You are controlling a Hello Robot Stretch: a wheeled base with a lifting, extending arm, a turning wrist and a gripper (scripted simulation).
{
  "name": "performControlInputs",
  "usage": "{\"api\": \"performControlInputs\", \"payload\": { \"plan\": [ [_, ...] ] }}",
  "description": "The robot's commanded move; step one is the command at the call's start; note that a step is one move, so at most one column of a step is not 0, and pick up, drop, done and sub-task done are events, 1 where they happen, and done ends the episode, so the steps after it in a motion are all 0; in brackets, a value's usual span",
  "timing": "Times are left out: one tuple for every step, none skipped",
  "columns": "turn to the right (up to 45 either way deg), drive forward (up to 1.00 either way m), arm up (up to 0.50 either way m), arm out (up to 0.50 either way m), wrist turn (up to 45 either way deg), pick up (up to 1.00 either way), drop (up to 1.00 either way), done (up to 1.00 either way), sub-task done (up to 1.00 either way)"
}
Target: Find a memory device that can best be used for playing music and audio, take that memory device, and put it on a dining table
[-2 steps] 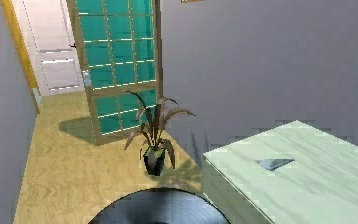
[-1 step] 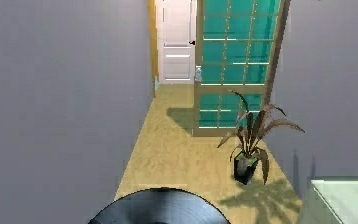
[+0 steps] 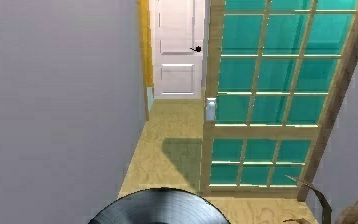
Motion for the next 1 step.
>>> {"api": "performControlInputs", "payload": {
  "plan": [
    [-3.0,0.0,0.0,0.0,0.0,0.0,0.0,0.0,0.0]
  ]
}}
